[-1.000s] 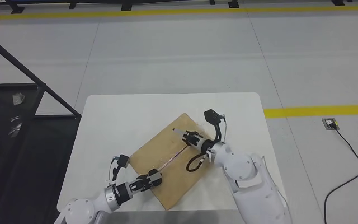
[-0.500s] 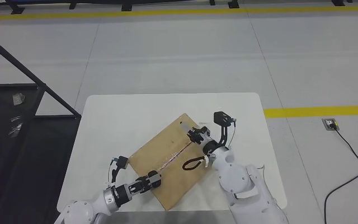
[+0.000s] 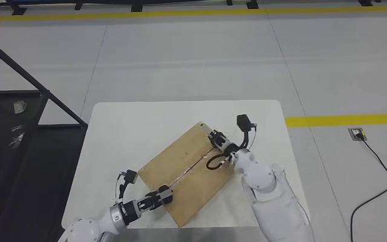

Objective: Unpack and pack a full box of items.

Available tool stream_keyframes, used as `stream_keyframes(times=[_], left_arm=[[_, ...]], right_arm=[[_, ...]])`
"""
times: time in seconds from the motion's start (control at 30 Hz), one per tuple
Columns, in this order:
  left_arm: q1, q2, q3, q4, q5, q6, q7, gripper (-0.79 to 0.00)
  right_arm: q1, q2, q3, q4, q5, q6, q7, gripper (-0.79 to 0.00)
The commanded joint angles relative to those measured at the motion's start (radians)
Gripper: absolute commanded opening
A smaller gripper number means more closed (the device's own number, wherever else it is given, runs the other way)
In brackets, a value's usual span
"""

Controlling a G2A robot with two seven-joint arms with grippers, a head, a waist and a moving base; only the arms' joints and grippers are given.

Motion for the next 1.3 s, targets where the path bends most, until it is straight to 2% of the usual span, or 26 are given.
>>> stream_keyframes(times=[0.0, 0.17, 0.3, 0.43, 0.57, 0.7, 0.87, 1.27], left_arm=[[0.002, 0.0, -0.002, 0.0, -0.002, -0.001, 0.0, -0.57], [0.005, 0.001, -0.003, 0.002, -0.003, -0.003, -0.004, -0.573], [0.014, 0.003, -0.01, 0.003, -0.008, -0.009, -0.005, -0.573], [0.017, 0.003, -0.013, 0.003, -0.008, -0.009, -0.003, -0.576], [0.014, 0.003, -0.008, 0.004, -0.005, -0.006, -0.002, -0.573], [0.012, 0.003, -0.003, 0.008, -0.002, -0.003, -0.003, -0.573], [0.01, 0.004, -0.003, 0.013, -0.002, -0.004, -0.002, -0.573], [0.042, 0.012, -0.078, 0.036, -0.049, -0.011, 0.015, -0.573]], right_arm=[[0.009, 0.001, 0.02, 0.03, 0.045, -0.014, -0.006, 0.0], [0.03, -0.002, 0.033, 0.08, 0.1, -0.025, -0.058, 0.0], [0.022, 0.0, 0.044, 0.071, 0.141, -0.087, -0.056, 0.0], [0.012, 0.006, 0.05, 0.043, 0.169, -0.129, 0.001, 0.0], [0.007, 0.016, 0.056, 0.015, 0.199, -0.154, 0.129, 0.0], [0.022, 0.026, 0.043, 0.013, 0.158, -0.108, 0.234, 0.0], [0.058, 0.031, 0.011, 0.059, 0.13, -0.056, 0.306, 0.0], [0.05, 0.042, -0.004, 0.118, 0.241, -0.156, 0.414, 0.0]])
